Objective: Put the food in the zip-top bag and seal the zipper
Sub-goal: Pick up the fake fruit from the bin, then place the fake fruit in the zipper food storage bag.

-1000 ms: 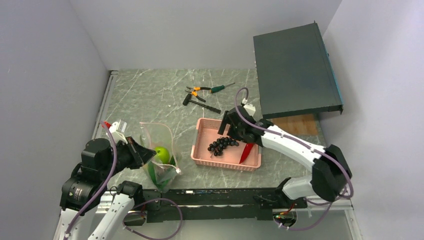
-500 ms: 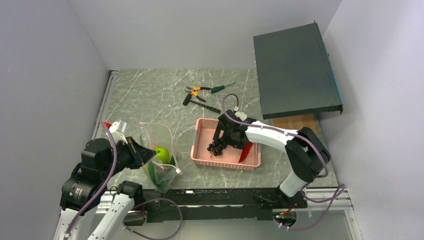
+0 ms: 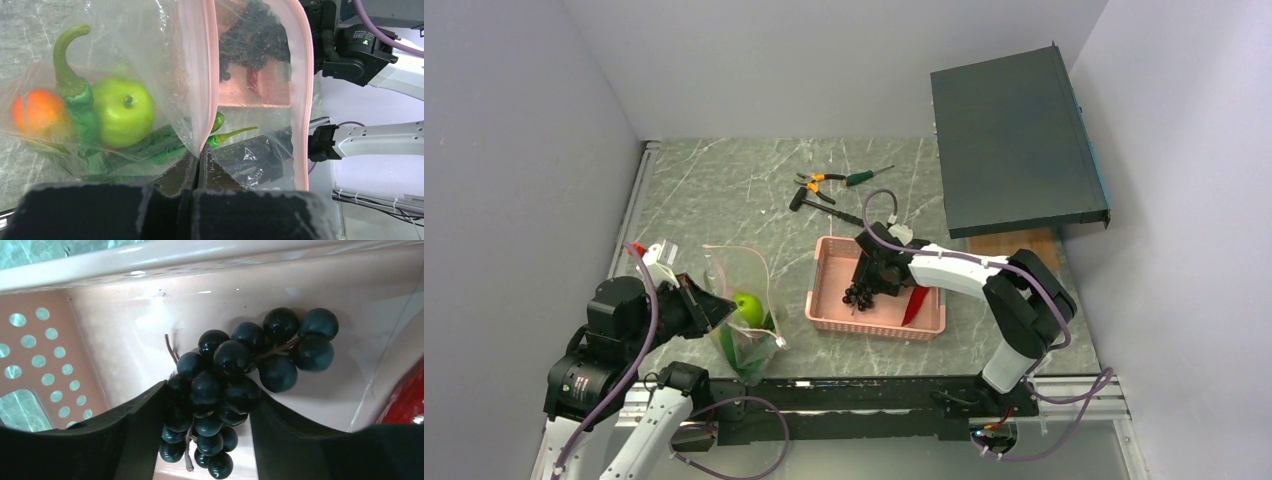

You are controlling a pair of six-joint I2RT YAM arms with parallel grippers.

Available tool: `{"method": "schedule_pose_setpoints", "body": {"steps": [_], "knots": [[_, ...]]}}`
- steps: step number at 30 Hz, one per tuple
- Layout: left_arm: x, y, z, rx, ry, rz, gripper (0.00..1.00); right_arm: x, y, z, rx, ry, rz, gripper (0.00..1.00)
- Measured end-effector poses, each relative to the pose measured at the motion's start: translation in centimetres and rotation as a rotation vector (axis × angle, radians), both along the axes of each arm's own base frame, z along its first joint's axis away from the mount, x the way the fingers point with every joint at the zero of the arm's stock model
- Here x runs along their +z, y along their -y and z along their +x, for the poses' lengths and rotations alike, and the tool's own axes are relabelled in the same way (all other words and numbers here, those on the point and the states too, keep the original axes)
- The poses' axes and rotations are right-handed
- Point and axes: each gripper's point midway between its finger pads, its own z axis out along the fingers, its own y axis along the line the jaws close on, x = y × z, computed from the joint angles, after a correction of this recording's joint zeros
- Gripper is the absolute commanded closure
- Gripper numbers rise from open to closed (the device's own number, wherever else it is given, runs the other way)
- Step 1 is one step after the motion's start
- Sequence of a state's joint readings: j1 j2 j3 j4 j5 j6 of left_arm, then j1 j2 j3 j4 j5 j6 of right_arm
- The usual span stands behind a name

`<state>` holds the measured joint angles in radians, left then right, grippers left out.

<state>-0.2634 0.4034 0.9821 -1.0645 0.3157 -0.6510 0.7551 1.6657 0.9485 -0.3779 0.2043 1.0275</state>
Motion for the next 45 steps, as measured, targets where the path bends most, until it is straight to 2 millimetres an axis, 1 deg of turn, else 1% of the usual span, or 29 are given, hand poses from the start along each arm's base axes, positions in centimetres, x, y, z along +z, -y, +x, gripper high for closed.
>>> {"method": "schedule_pose_setpoints", "body": {"steps": [1, 3, 7, 10, 11, 14, 16, 20, 24, 29, 31, 34, 35, 38, 39, 42, 45], "knots": [[0.0, 0.0, 0.0, 0.0, 0.0, 0.0, 1.0, 0.0, -0.1, 0.0, 0.002, 0.003, 0.004, 0.51], [0.0, 0.0, 0.0, 0.0, 0.0, 0.0, 1.0, 0.0, -0.2, 0.0, 0.006, 0.009, 0.01, 0.56], [0.0, 0.0, 0.0, 0.0, -0.002, 0.0, 1.0, 0.3, -0.3, -0.2, 0.013, 0.019, 0.019, 0.71], [0.0, 0.0, -0.1, 0.0, -0.002, 0.0, 1.0, 1.0, -0.2, -0.3, 0.017, 0.035, 0.033, 0.81], [0.0, 0.0, -0.1, 0.0, -0.002, 0.0, 1.0, 1.3, -0.3, -0.4, 0.02, 0.04, 0.037, 0.87], [-0.1, -0.1, -0.3, 0.0, 0.0, -0.001, 1.0, 2.5, -0.3, -0.4, 0.023, 0.068, 0.057, 0.98], [-0.1, -0.1, -0.4, 0.0, -0.001, 0.0, 1.0, 3.5, -0.3, -0.3, 0.028, 0.09, 0.073, 1.0], [-0.2, -0.1, -0.5, 0.001, -0.003, 0.0, 1.0, 6.1, -0.6, -0.1, 0.05, 0.155, 0.113, 1.0], [-0.1, -0.1, -0.5, 0.003, -0.005, -0.004, 1.0, 9.8, -0.9, -0.1, 0.09, 0.259, 0.158, 1.0], [-0.1, -0.1, -0.5, 0.007, -0.009, -0.011, 1.0, 15.1, -1.9, -0.9, 0.179, 0.409, 0.214, 1.0], [-0.1, -0.1, -0.5, 0.007, -0.01, -0.011, 1.0, 17.2, -2.7, -1.1, 0.222, 0.462, 0.235, 1.0], [-0.1, -0.1, -0.5, 0.009, -0.011, -0.013, 1.0, 21.4, -4.5, -1.7, 0.301, 0.563, 0.27, 1.0], [-0.1, -0.1, -0.5, 0.009, -0.011, -0.013, 1.0, 22.7, -5.2, -2.1, 0.329, 0.591, 0.284, 1.0], [-0.1, -0.1, -0.5, 0.009, -0.012, -0.013, 1.0, 27.8, -7.8, -3.9, 0.428, 0.697, 0.353, 1.0], [-0.1, -0.1, -0.5, 0.009, -0.012, -0.013, 1.0, 29.2, -8.4, -4.5, 0.451, 0.724, 0.377, 1.0], [-0.1, -0.1, -0.5, 0.009, -0.012, -0.013, 1.0, 34.3, -10.4, -6.8, 0.53, 0.815, 0.486, 1.0], [-0.1, -0.1, -0.4, 0.013, -0.011, -0.011, 1.0, 37.8, -11.5, -9.1, 0.6, 0.878, 0.583, 1.0]]}}
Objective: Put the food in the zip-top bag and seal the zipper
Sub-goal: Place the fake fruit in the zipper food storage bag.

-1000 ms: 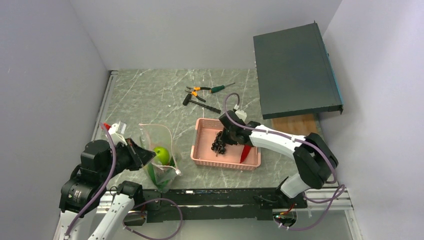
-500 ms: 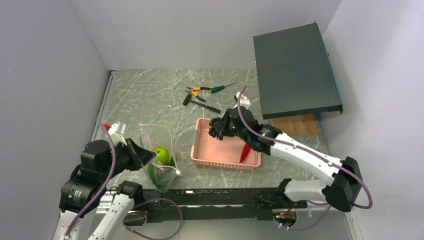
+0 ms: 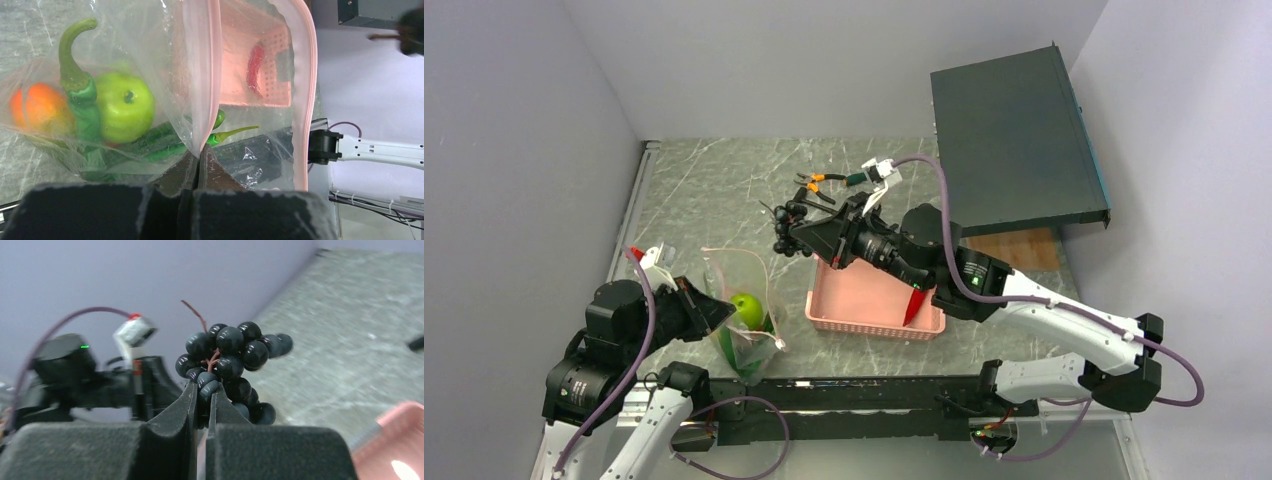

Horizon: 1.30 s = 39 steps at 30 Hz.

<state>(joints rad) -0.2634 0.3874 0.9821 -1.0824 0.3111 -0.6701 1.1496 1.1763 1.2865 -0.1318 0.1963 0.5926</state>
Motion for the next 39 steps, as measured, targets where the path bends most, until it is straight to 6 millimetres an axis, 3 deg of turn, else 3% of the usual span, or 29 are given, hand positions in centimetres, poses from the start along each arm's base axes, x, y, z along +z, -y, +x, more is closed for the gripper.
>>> {"method": "schedule_pose_setpoints", "body": {"steps": [6, 9, 12, 15, 20, 24, 27, 39], "knots": [[0.0, 0.0, 0.0, 0.002, 0.0, 0.001, 1.0, 5.3, -2.9, -4.5, 0.231, 0.082, 0.111, 1.0], [0.0, 0.0, 0.0, 0.002, 0.0, 0.001, 1.0, 6.4, -5.1, -6.0, 0.35, 0.09, 0.144, 1.0], [0.0, 0.0, 0.0, 0.003, 0.001, 0.002, 1.0, 4.8, -7.1, -6.9, 0.433, 0.052, 0.123, 1.0], [0.0, -0.1, 0.1, 0.005, 0.0, 0.003, 1.0, 1.8, -8.8, -6.8, 0.459, 0.002, 0.057, 0.99], [-0.1, -0.2, 0.1, 0.011, 0.001, 0.006, 1.0, -2.2, -9.0, -5.4, 0.384, -0.053, -0.064, 0.84], [0.0, -0.2, 0.1, 0.011, 0.002, 0.006, 1.0, -3.5, -8.5, -4.0, 0.306, -0.045, -0.122, 0.54], [0.0, -0.2, 0.2, 0.011, 0.002, 0.006, 1.0, -4.0, -8.2, -3.4, 0.277, -0.034, -0.149, 0.42], [-0.1, -0.2, 0.2, 0.011, 0.0, 0.007, 1.0, -4.6, -7.9, -3.1, 0.262, -0.013, -0.184, 0.37]]}}
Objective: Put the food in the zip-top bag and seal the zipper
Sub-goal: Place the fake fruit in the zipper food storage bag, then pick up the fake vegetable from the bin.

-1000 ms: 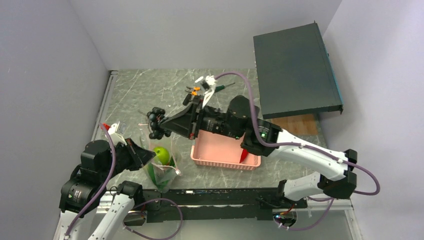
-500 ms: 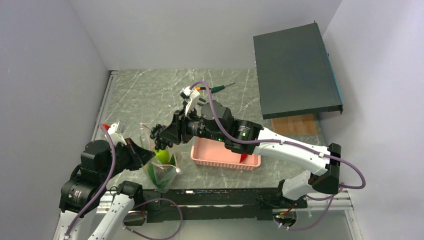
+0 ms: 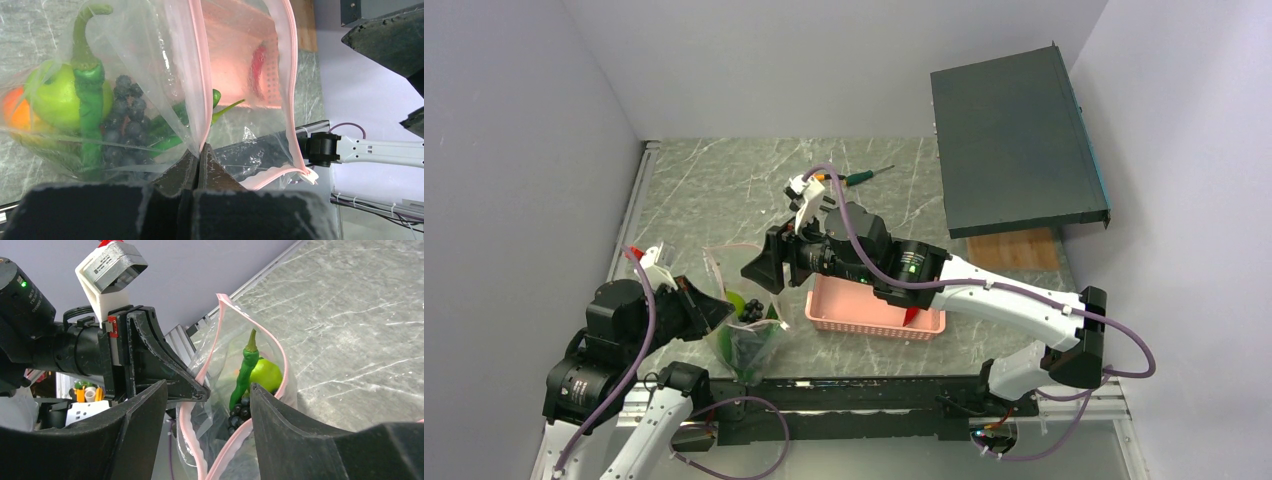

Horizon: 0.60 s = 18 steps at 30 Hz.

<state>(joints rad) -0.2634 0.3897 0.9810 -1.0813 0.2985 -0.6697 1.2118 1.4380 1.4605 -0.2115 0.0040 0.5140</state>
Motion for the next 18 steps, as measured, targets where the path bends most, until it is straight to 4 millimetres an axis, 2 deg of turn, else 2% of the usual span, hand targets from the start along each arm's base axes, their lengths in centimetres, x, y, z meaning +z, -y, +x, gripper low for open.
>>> {"method": "schedule_pose_setpoints", "body": {"steps": [5, 9, 14, 18], "knots": [[0.0, 0.0, 0.0, 0.0, 0.0, 0.0, 1.0, 0.1, 0.7, 0.3, -0.025, 0.018, -0.013, 0.36], [0.0, 0.0, 0.0, -0.001, 0.0, 0.0, 1.0, 1.5, 2.2, 0.9, -0.072, 0.064, 0.0, 0.35], [0.0, 0.0, 0.0, -0.001, 0.0, 0.0, 1.0, 3.6, 5.9, 2.4, -0.207, 0.151, 0.019, 0.33], [0.0, 0.0, 0.0, -0.001, -0.001, 0.0, 1.0, 3.8, 9.3, 4.5, -0.373, 0.196, -0.001, 0.33]]}}
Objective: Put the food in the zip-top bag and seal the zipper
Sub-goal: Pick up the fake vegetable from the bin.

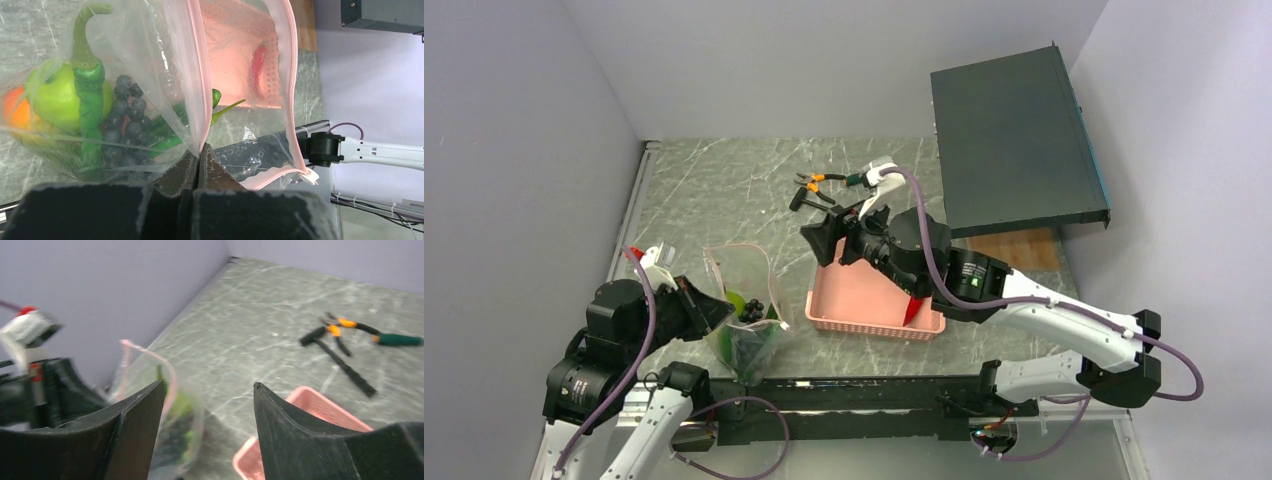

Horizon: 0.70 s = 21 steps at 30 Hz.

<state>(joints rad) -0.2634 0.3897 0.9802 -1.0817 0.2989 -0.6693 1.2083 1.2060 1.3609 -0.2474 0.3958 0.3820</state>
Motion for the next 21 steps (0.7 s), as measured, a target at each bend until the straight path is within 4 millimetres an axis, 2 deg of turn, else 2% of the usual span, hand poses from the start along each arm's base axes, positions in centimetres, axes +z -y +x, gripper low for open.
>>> {"method": "schedule_pose_setpoints", "body": {"steps": [3, 8, 13, 21], "knots": [[0.0, 0.0, 0.0, 0.0, 0.0, 0.0, 1.0, -1.7, 2.3, 1.9, -0.137, -0.001, -0.058, 0.32], [0.0, 0.0, 0.0, 0.0, 0.002, -0.001, 1.0, -7.5, 6.2, 4.2, -0.334, -0.08, -0.23, 0.3], [-0.1, 0.0, 0.0, -0.001, -0.001, -0.001, 1.0, -14.2, 10.3, 5.1, -0.492, -0.233, -0.359, 0.3], [-0.3, 0.1, 0.0, -0.003, -0.008, 0.0, 1.0, -23.6, 17.2, 5.8, -0.714, -0.472, -0.485, 0.32]]}}
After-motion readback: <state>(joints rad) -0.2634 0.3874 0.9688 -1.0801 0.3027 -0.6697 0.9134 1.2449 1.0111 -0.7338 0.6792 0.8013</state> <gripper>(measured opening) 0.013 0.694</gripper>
